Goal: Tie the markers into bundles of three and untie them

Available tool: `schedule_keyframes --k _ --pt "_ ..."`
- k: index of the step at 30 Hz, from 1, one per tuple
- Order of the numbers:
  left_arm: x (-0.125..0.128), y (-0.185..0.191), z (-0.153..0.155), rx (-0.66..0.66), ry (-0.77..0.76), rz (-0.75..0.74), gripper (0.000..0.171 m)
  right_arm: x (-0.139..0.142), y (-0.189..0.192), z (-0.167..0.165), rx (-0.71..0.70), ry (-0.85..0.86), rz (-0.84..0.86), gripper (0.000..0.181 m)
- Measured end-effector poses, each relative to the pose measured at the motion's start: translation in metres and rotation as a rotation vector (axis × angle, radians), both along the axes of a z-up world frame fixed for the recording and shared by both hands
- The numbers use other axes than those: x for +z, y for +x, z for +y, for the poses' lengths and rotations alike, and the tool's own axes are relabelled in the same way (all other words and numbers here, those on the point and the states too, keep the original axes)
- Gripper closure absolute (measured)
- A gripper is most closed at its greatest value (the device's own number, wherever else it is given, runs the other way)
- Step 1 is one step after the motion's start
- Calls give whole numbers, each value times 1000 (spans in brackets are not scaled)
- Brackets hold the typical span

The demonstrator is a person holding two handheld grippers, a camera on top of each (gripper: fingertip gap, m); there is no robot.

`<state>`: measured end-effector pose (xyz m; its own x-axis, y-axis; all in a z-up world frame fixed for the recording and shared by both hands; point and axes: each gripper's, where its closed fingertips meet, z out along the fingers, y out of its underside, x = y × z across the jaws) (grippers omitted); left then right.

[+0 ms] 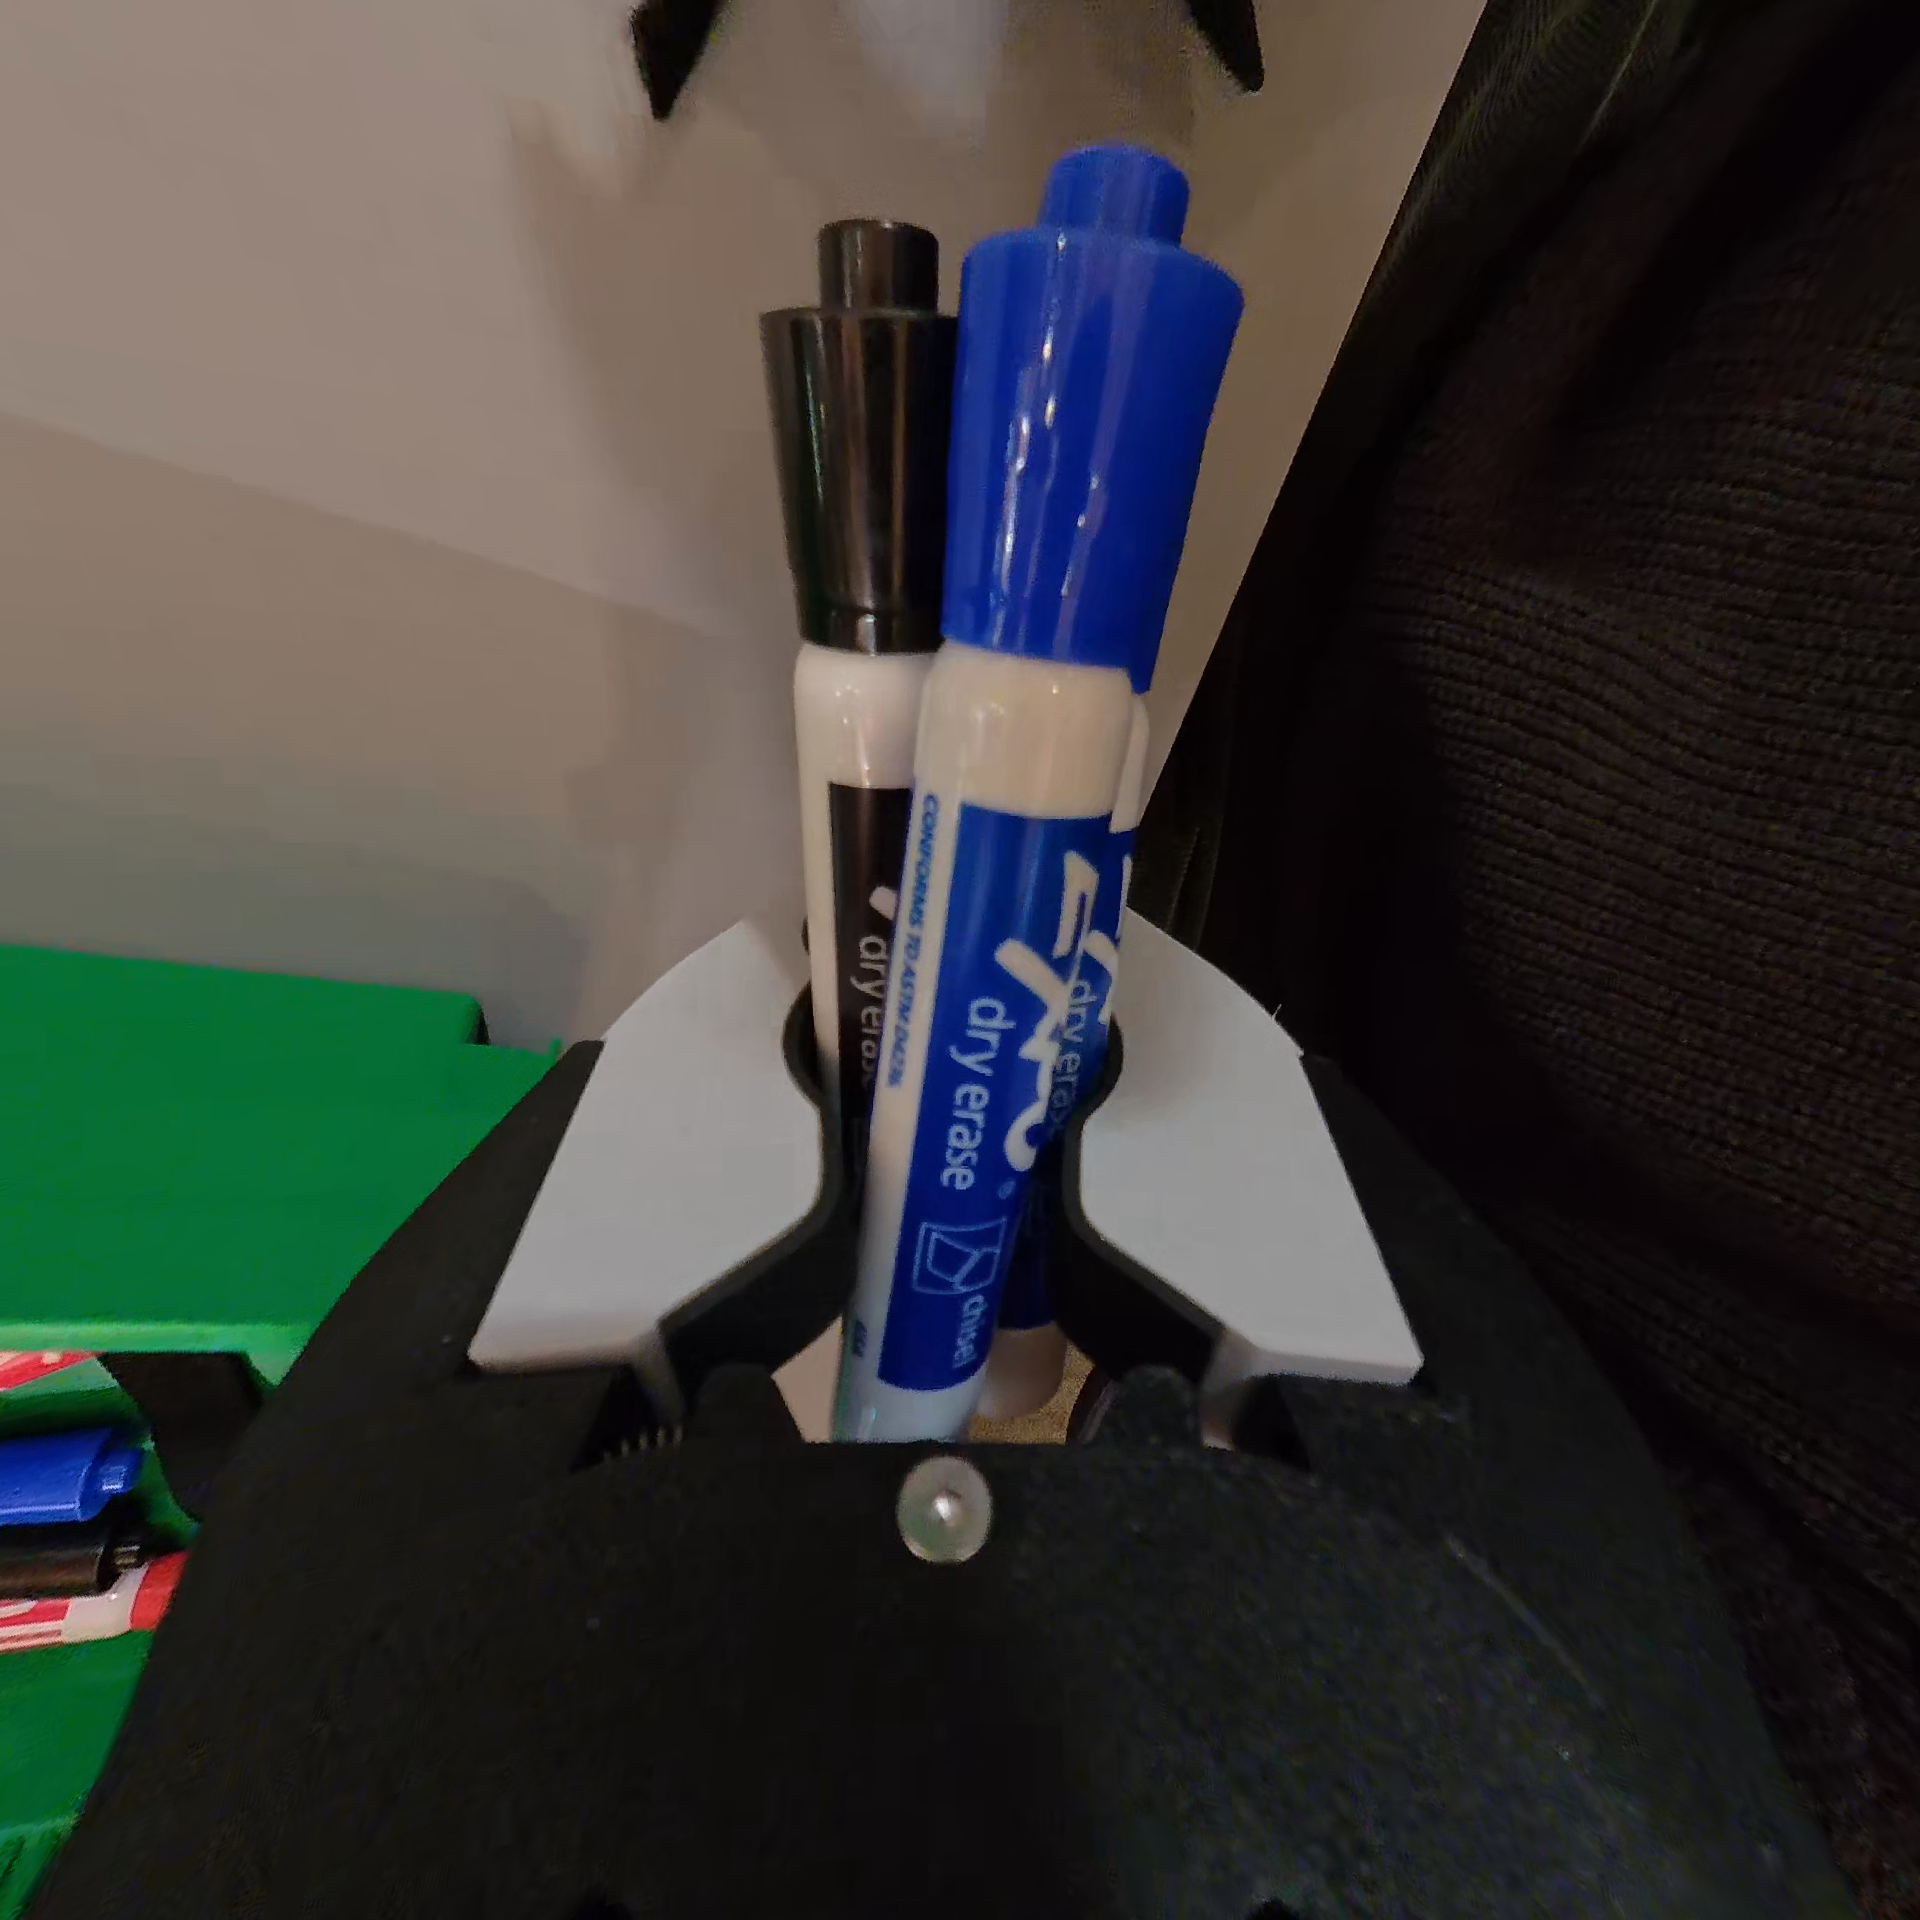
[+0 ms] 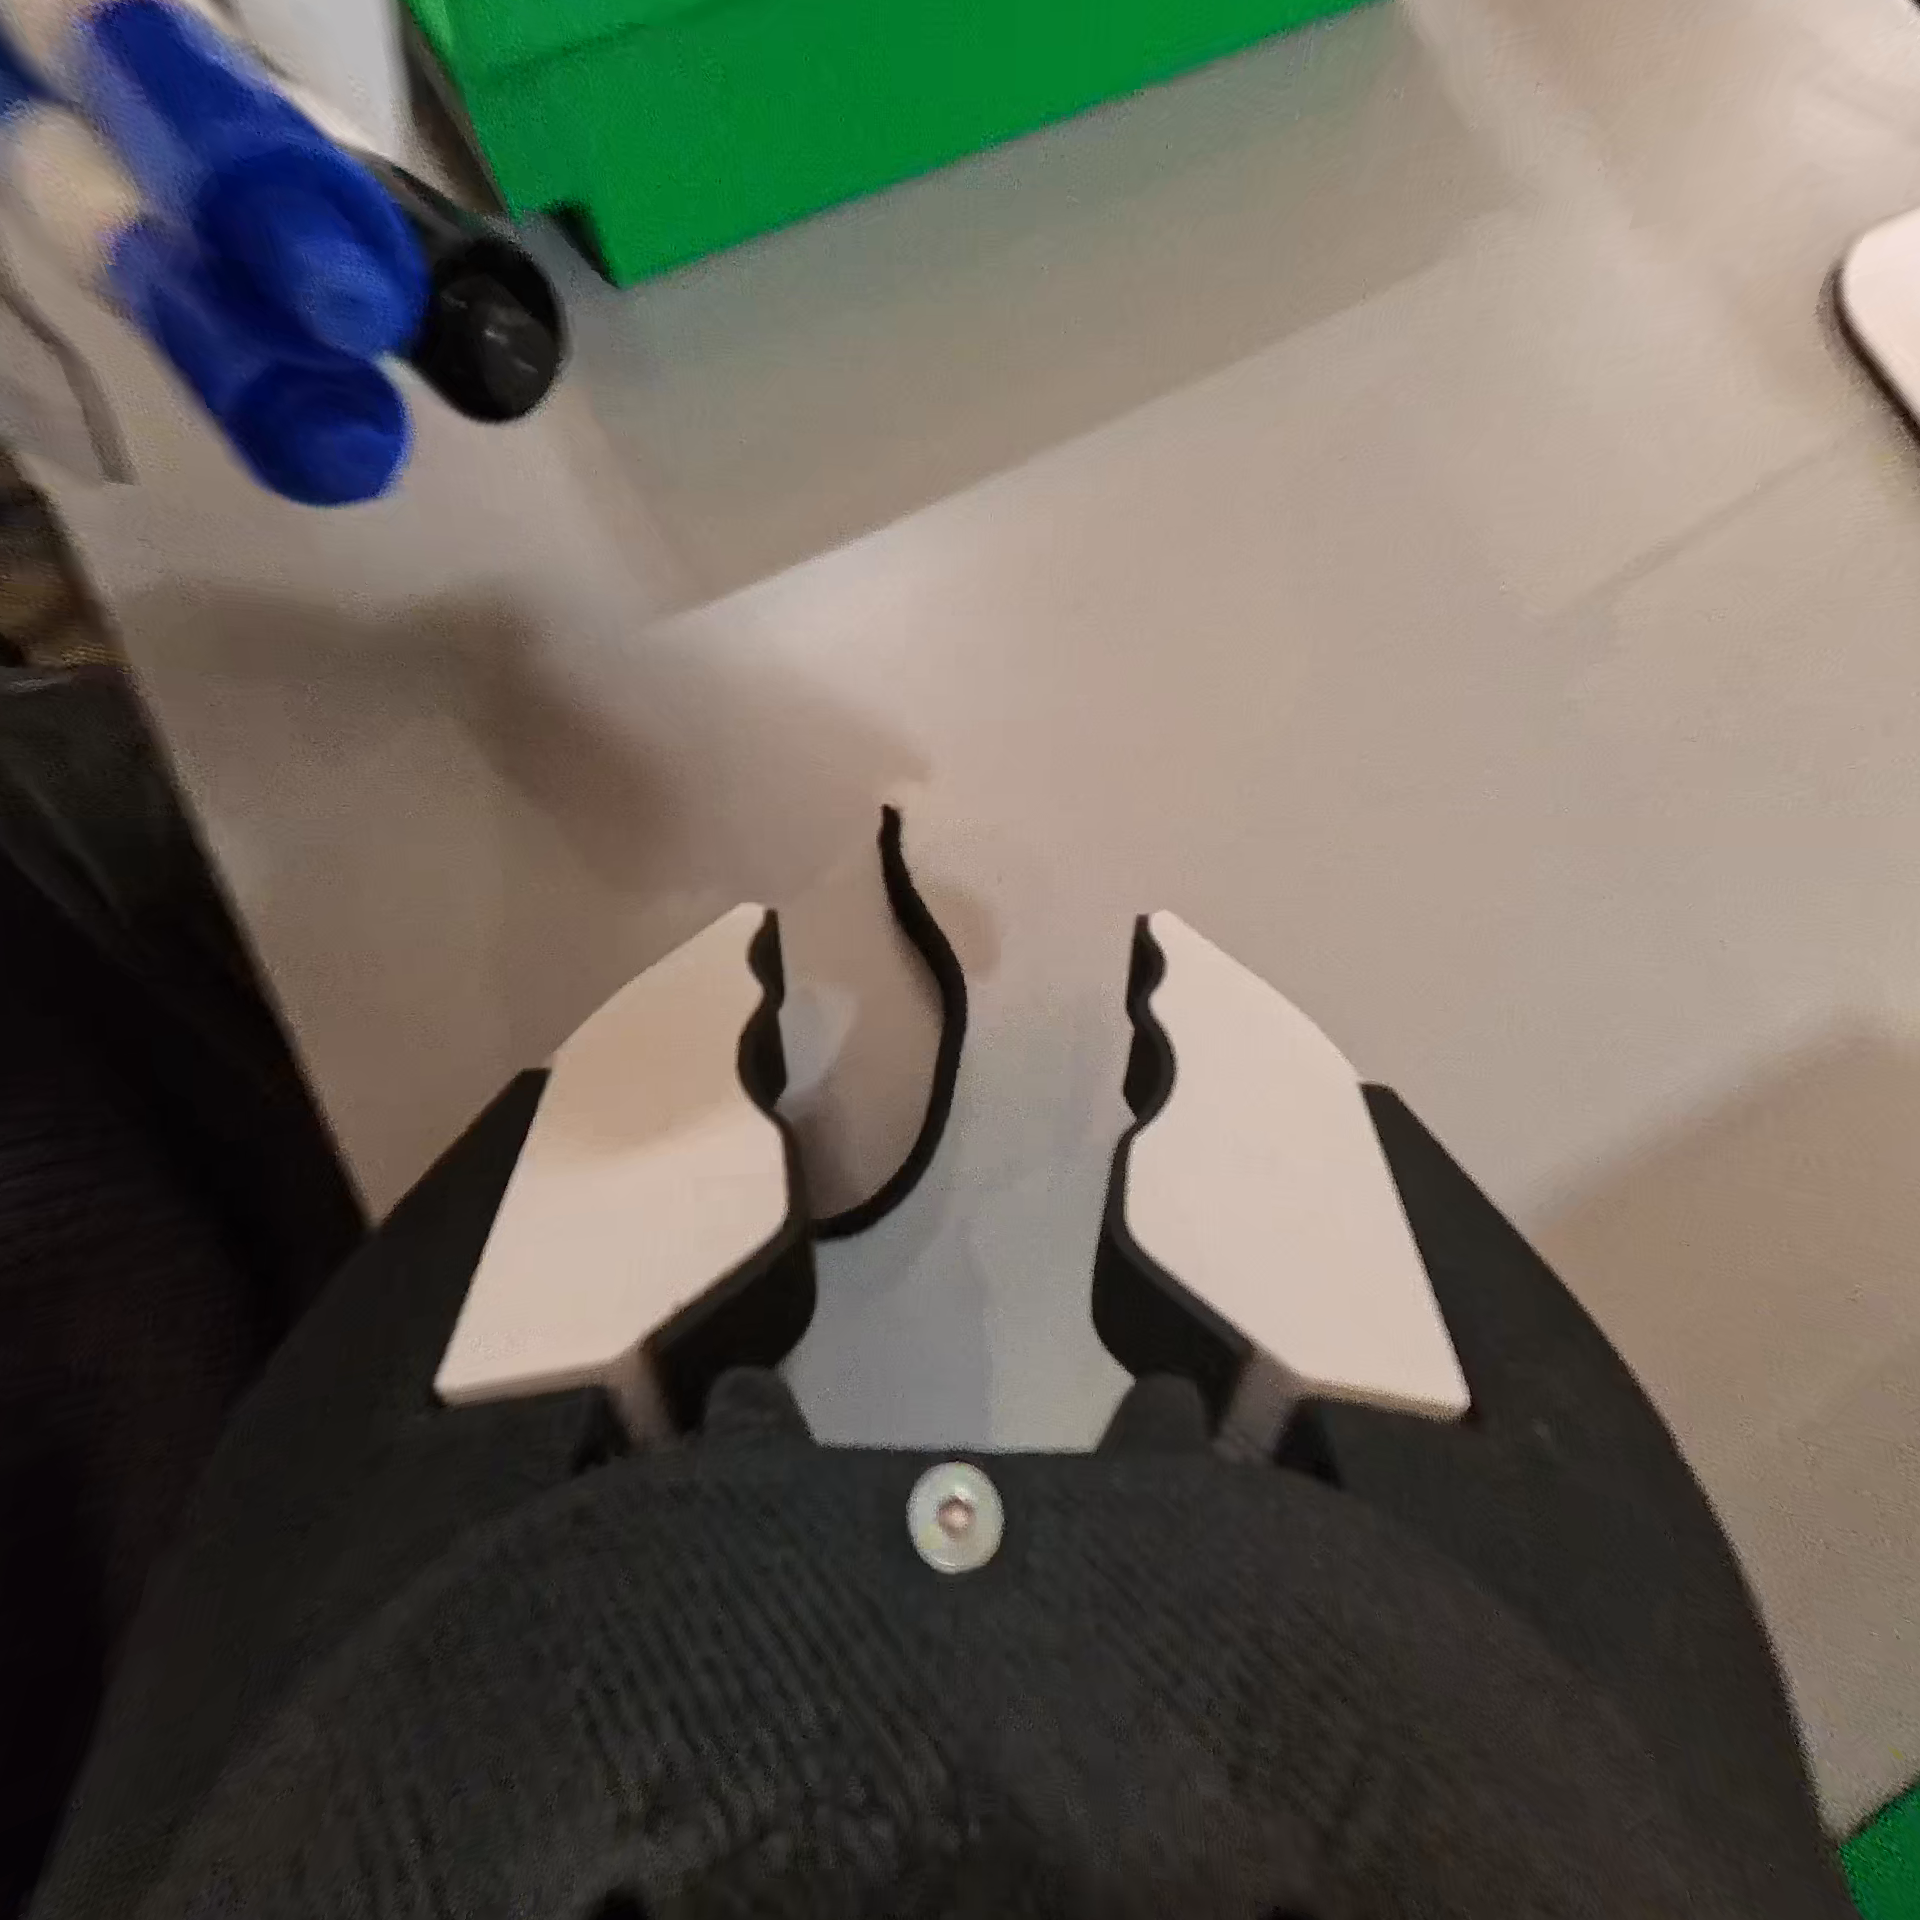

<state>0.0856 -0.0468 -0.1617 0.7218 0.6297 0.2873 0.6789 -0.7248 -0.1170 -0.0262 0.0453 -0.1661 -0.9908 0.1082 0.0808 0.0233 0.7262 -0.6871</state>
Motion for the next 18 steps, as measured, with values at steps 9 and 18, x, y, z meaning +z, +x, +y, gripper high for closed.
schedule_keyframes --k 9,18 --pt "3 -2 1 0 -11 10 128 7 11 52 623 287 195 140" --pt "13 -6 -2 25 -16 36 128 -26 32 21 813 482 96 86"
